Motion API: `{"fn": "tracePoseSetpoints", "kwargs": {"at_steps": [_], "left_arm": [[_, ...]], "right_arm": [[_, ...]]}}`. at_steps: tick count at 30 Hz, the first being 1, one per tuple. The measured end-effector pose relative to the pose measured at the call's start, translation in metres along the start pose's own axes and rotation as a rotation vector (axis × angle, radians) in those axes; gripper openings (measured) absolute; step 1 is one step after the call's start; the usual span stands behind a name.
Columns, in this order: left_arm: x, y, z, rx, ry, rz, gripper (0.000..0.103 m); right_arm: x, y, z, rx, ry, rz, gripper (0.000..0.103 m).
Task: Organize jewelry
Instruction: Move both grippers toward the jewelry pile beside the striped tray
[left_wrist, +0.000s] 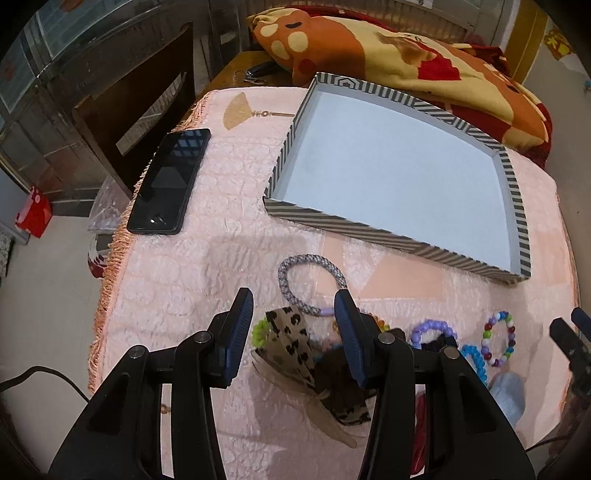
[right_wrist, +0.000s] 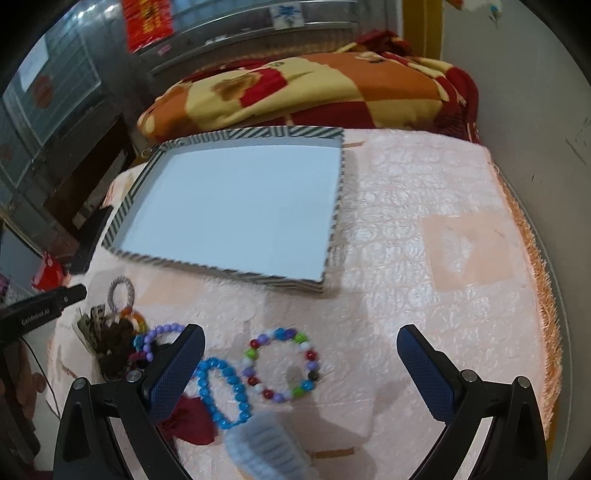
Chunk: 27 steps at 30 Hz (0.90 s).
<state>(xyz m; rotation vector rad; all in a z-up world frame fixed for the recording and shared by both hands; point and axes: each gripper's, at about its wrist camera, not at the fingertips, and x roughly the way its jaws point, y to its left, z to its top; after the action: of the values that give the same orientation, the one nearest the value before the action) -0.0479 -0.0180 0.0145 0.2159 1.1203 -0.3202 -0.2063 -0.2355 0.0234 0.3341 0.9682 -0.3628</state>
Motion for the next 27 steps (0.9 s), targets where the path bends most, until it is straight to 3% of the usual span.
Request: {"fn": "tracePoseSetpoints", "kwargs": {"at_steps": [12,27], "left_arm": [[-0.007,-0.005,-0.01,0.013,-0.013,-0.011,0.045],[-0.006,-0.01,-0.012,0.008,-0.002,-0.016,0.045]], "right_arm": [[-0.006,0.03,0.005,-0.024,-0.006,-0.006,0.103],[-0.003,0.029,0.005,-0.01,0.008,-0.017,0.103]]}}
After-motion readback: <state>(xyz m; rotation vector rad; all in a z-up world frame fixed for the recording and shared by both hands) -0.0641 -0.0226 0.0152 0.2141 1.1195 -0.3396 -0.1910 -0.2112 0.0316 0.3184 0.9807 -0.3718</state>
